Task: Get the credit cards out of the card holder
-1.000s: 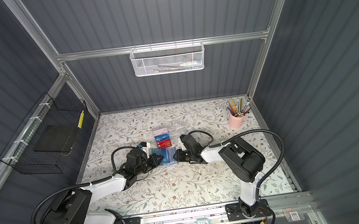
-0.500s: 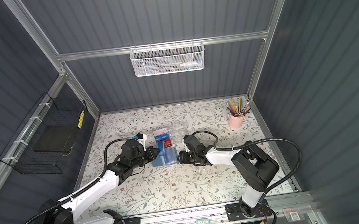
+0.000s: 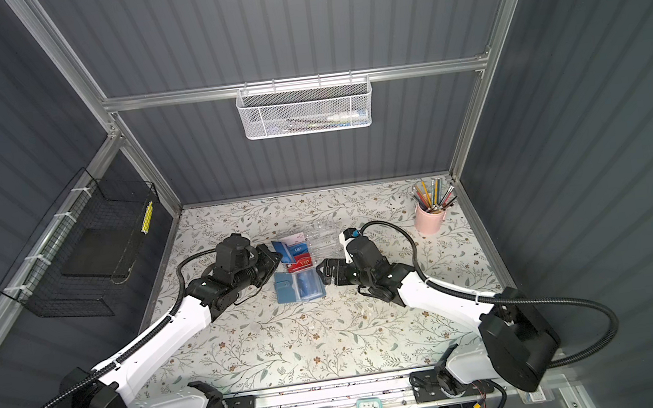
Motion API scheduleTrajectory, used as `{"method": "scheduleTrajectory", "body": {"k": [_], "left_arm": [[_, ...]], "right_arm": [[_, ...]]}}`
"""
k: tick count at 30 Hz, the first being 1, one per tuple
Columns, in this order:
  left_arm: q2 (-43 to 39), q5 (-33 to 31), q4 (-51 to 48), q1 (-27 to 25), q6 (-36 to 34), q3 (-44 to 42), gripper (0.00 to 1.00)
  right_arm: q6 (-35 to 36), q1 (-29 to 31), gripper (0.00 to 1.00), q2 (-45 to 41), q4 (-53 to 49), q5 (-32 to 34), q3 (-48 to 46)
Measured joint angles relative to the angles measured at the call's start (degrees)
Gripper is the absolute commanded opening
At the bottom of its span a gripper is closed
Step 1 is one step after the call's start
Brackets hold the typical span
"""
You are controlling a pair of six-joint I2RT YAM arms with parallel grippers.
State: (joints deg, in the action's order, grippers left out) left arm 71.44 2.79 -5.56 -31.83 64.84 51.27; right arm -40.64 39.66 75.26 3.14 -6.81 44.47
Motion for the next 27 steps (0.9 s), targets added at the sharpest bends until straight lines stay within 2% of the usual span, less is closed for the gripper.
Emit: {"method": "scheduleTrajectory", "body": {"k": [4, 9, 12, 18, 27], "left_arm": [[-0.83, 5.27, 18.71, 0.00, 0.92, -6.67, 0.00], [3.87, 12.98, 34.38, -0.11, 3.34, -9.16, 0.00], [6.86, 16.15, 42.58, -0.28, 5.40, -10.01, 0.00], [8.00, 18.64, 49.07, -1.29, 6.84, -10.58, 0.00], [9.09, 19.41, 53.31, -2.01, 7.48, -11.82, 0.00]], "right_arm": [[-4.72, -0.96, 0.99, -4.04, 4.11, -0.48, -1.86], [-9.44, -2.08, 0.99, -4.98, 9.33, -2.05, -2.14], [-11.78, -2.47, 0.93, -4.72, 12.13, -3.37, -2.14], [-15.85, -3.19, 0.79, -1.46, 18.01, -5.84, -1.60], [-18.56, -3.30, 0.53, 1.97, 24.26, -8.02, 0.33]]}}
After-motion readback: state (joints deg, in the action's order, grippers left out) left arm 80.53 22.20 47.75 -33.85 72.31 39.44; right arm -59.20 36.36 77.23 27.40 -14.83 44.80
